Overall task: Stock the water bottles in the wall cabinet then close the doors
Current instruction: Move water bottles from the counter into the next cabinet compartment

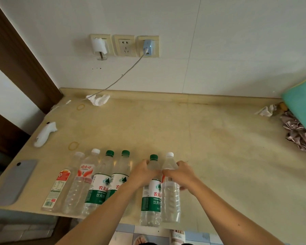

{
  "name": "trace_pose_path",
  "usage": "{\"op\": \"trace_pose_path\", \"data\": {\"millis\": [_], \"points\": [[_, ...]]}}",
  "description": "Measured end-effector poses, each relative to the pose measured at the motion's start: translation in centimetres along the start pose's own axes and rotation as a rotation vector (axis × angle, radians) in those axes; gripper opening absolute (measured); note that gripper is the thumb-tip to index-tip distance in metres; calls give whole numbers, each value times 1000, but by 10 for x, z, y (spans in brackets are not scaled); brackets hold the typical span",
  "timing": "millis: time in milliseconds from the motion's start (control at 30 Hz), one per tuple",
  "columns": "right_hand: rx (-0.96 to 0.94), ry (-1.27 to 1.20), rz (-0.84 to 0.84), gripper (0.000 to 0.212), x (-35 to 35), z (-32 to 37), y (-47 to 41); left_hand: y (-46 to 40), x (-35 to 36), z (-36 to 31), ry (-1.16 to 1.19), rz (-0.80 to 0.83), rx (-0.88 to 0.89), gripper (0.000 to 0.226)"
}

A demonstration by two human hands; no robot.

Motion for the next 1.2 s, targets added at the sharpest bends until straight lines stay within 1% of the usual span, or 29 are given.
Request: {"op": "trace_pose_path", "data": {"millis": [67,133,233,300,367,400,500,567,667,800,933,1033,1133,1200], "points": [[17,-13,28,54,1,0,-3,0,-2,0,60,24,-42,74],[21,-32,53,52,0,0,-6,1,-4,0,121,35,-52,71],[19,-89,56,48,-6,-1,-7,6,-9,0,202,10,-30,68],[4,-163,49,44,-13,1,-7,7,-14,-5,275,-23,3,59],[-62,-245,41,50,-22,8,-4,7,-23,-14,316,-69,63,51],[-115,-275,20,55,-28,14,-2,8,-29,-20,319,-99,102,51],[-284,-341,-97,65,-50,30,6,15,-46,-36,361,-210,222,54],[-392,-335,-184,73,-62,37,12,20,-54,-45,399,-287,313,56],[-514,-338,-260,68,-68,41,21,28,-59,-54,434,-348,461,54],[-550,-368,-306,63,-64,36,23,38,-55,-56,335,-385,571,60],[-550,-352,-305,66,-65,32,20,38,-53,-54,264,-387,609,66],[-580,-317,-296,71,-64,30,21,34,-53,-51,258,-353,599,68],[-578,-322,-263,73,-63,26,17,28,-48,-44,241,-323,551,74],[-555,-307,-192,77,-61,20,11,23,-40,-36,241,-286,482,79]]}}
Point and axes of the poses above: each hand's wrist, its own y-axis away from the middle knuckle, its own x-axis out of the palm, z = x × y, the point moved 5 cm from there along -y, towards the middle knuckle, and after that the axes turned 11 degrees about -z, right-handed, at the moved point
